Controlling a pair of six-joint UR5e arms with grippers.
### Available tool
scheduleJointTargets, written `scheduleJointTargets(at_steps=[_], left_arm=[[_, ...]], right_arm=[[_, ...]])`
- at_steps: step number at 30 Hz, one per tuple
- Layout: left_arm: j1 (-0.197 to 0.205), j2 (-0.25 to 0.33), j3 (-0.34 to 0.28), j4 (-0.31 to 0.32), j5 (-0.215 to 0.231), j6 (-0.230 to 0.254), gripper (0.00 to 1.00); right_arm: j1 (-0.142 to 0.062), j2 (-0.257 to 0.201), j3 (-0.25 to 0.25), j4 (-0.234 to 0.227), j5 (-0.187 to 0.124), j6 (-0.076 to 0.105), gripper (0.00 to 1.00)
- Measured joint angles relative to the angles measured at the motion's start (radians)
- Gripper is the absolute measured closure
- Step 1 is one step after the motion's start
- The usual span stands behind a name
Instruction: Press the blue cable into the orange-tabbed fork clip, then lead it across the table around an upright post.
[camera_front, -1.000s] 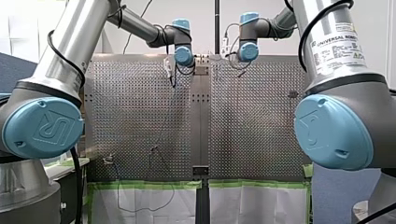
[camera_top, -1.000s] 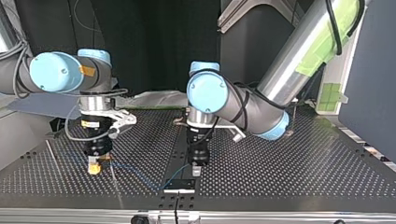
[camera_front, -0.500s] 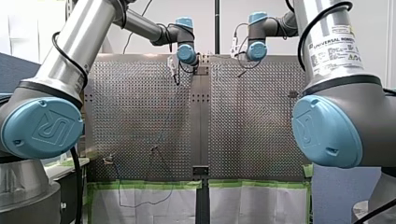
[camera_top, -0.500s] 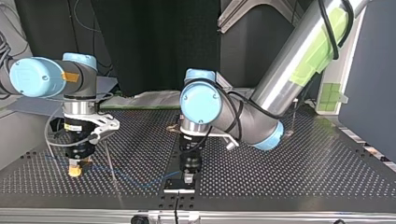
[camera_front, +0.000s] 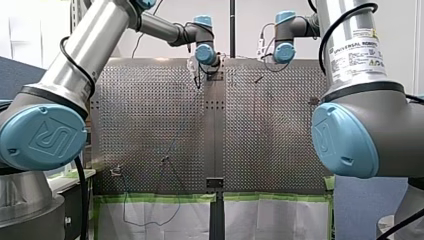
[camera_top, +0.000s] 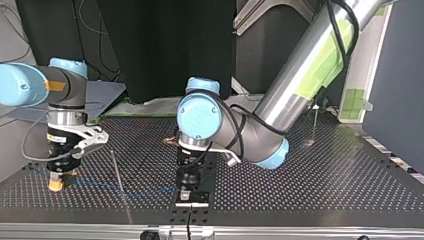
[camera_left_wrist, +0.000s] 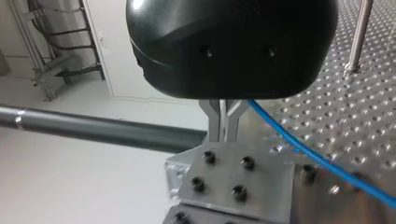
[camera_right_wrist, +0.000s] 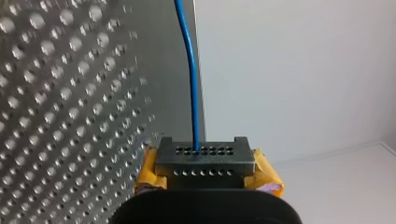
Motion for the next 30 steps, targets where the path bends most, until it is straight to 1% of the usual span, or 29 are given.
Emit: scheduleJointTargets(at_steps=[4, 6, 10, 17, 24, 27, 30], left_arm=[[-0.018, -0.034, 0.035, -0.033, -0.001, 0.009, 1.00], [-0.027, -0.055, 0.056, -0.046, 0.000, 0.010, 1.00], [-0.039, -0.078, 0.089, -0.055, 0.002, 0.010, 1.00], [-0.044, -0.094, 0.120, -0.058, 0.009, 0.010, 1.00], [-0.055, -0.155, 0.187, -0.110, 0.002, 0.015, 1.00], [-0.055, -0.165, 0.210, -0.119, 0.002, 0.012, 1.00], [-0.055, -0.172, 0.220, -0.120, 0.005, 0.008, 1.00]], right_arm=[[-0.015, -0.001, 0.000, 0.006, 0.000, 0.000, 1.00], [-0.026, -0.001, 0.000, 0.011, 0.000, 0.000, 1.00], [-0.044, -0.001, 0.000, 0.016, 0.000, 0.000, 1.00], [-0.074, -0.002, 0.000, 0.023, 0.000, -0.002, 1.00], [-0.101, -0.001, 0.000, 0.026, -0.008, -0.002, 1.00], [-0.110, 0.002, 0.001, 0.026, -0.015, -0.001, 1.00], [-0.118, 0.004, 0.001, 0.025, -0.023, -0.001, 1.00]])
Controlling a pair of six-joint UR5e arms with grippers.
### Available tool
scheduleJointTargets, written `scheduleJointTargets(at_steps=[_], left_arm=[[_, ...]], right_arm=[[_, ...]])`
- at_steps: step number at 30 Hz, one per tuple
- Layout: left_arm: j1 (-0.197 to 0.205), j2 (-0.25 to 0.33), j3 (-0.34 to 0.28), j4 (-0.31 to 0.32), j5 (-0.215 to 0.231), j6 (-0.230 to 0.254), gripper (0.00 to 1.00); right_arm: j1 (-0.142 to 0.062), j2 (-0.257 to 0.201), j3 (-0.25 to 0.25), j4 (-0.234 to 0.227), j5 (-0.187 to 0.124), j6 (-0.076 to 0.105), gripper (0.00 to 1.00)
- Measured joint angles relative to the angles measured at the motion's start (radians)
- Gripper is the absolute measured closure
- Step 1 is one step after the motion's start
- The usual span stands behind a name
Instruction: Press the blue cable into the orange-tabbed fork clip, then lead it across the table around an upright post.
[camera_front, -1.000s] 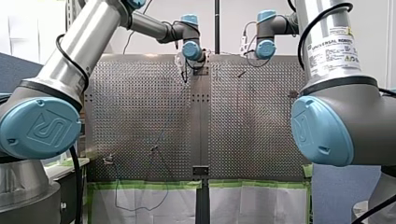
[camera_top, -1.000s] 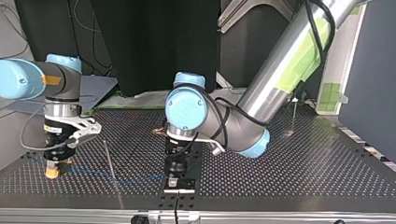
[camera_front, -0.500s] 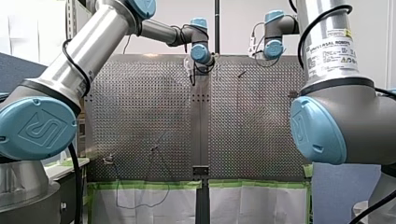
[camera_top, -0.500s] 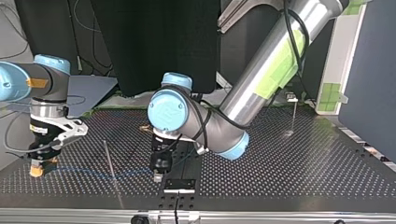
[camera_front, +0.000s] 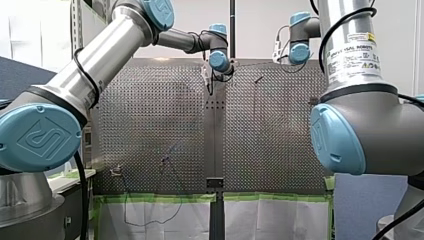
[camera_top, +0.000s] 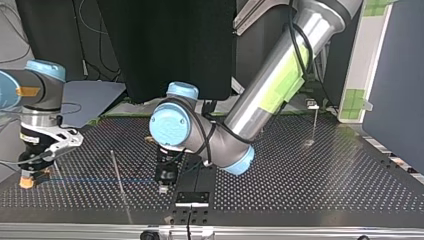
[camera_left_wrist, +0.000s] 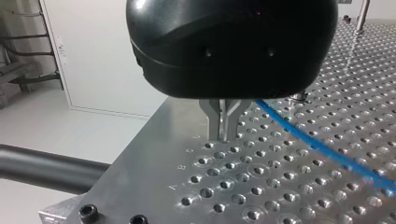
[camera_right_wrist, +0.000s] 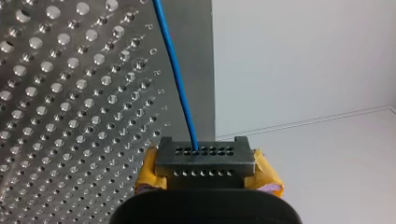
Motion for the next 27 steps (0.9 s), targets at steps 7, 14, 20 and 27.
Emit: scheduleJointTargets(at_steps=[7, 14, 20, 27], left_arm=[[-0.009, -0.037, 0.009, -0.005, -0.001, -0.001, 1.00], [-0.014, -0.046, -0.001, -0.002, -0.001, -0.001, 1.00], [-0.015, -0.049, -0.004, -0.002, -0.004, -0.001, 1.00], [-0.010, -0.050, -0.035, -0.002, -0.006, 0.004, 1.00]], right_arm=[[-0.024, 0.010, 0.002, 0.001, -0.008, 0.001, 1.00], [-0.034, 0.017, 0.003, 0.000, -0.020, 0.002, 1.00], [-0.037, 0.029, 0.007, -0.001, -0.031, 0.001, 1.00], [-0.038, 0.053, 0.009, -0.002, -0.059, 0.002, 1.00]])
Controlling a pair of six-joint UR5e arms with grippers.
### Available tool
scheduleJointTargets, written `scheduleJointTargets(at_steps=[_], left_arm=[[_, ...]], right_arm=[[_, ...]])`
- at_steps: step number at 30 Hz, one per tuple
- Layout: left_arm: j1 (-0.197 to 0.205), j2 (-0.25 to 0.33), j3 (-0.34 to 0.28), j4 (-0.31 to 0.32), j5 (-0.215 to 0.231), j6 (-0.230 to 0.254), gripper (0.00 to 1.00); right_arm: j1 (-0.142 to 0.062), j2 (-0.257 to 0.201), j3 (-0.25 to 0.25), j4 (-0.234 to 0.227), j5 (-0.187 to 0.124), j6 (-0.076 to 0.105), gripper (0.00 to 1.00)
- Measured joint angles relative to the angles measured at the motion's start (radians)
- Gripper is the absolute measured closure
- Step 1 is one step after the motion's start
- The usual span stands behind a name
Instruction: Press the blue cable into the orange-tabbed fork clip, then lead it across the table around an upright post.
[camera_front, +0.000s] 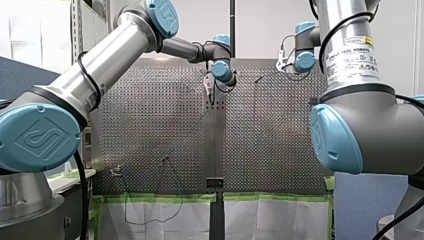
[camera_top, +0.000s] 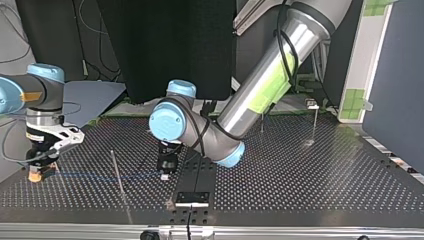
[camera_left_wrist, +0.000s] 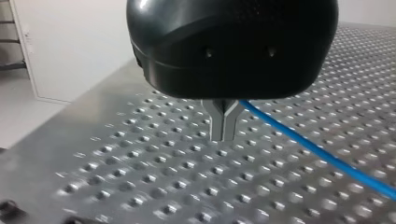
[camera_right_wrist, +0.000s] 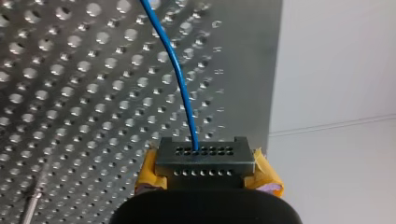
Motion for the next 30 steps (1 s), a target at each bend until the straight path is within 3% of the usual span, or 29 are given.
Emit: scheduleJointTargets(at_steps=[12, 18, 27, 28, 29, 30], left_arm=[[0.006, 0.000, -0.049, 0.018, -0.015, 0.019, 1.00], [0.007, 0.000, -0.049, 0.014, -0.035, 0.039, 1.00], [0.005, 0.000, -0.049, 0.012, -0.058, 0.067, 1.00], [0.005, 0.000, -0.049, 0.013, -0.058, 0.069, 0.96], [0.005, 0.000, -0.050, 0.014, -0.058, 0.071, 0.84], [0.006, 0.000, -0.049, 0.014, -0.058, 0.073, 0.84]], right_arm=[[-0.022, 0.046, 0.003, 0.000, -0.036, -0.001, 1.00], [-0.018, 0.058, 0.028, -0.004, -0.066, 0.001, 1.00], [-0.001, 0.063, 0.091, -0.009, -0.064, 0.003, 1.00], [-0.001, 0.063, 0.097, -0.011, -0.064, 0.003, 1.00], [0.000, 0.064, 0.102, -0.011, -0.063, 0.004, 1.00], [0.000, 0.064, 0.109, -0.012, -0.063, 0.005, 1.00]])
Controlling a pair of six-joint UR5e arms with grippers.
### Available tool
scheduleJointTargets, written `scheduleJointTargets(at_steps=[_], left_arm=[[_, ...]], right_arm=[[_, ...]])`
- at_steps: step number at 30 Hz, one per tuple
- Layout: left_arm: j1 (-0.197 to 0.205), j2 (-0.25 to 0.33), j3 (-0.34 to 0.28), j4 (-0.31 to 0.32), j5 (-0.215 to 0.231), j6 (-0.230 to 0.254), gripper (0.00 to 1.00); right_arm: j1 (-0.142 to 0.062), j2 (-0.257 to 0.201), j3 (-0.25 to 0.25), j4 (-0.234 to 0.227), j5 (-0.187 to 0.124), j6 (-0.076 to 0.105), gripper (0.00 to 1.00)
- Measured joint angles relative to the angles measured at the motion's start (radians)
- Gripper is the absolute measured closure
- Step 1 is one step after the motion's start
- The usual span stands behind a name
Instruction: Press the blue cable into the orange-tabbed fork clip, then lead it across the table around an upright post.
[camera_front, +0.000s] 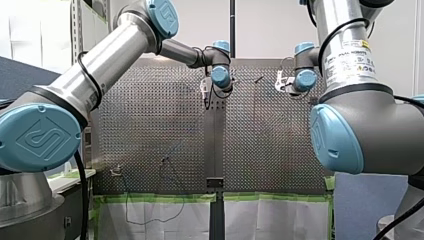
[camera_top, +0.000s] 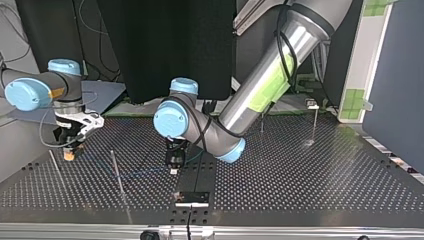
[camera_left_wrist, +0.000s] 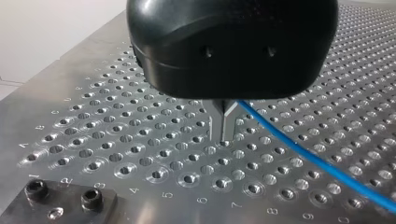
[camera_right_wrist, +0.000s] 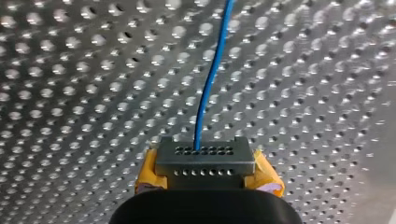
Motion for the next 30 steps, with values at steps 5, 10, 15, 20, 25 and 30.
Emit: scheduleJointTargets(at_steps=[5, 10, 15, 20, 25, 30], left_arm=[[0.001, 0.000, 0.000, -0.002, 0.011, 0.007, 0.21], [0.002, 0.000, -0.001, -0.004, 0.046, -0.007, 0.00], [0.001, 0.000, -0.001, -0.006, 0.065, -0.043, 0.00], [-0.001, 0.000, -0.001, -0.019, 0.073, -0.055, 0.00], [0.002, 0.001, -0.002, -0.026, 0.104, -0.078, 0.00], [0.006, 0.001, -0.001, -0.030, 0.155, -0.128, 0.00]], right_arm=[[0.003, 0.002, 0.024, -0.007, 0.007, 0.002, 1.00], [0.009, 0.005, 0.034, -0.015, 0.013, 0.002, 1.00], [0.011, 0.007, 0.046, -0.029, 0.020, 0.003, 1.00], [0.012, 0.009, 0.052, -0.043, 0.025, 0.004, 1.00], [0.012, 0.021, 0.055, -0.054, 0.032, 0.007, 1.00], [0.013, 0.049, 0.060, -0.056, 0.035, 0.006, 1.00]])
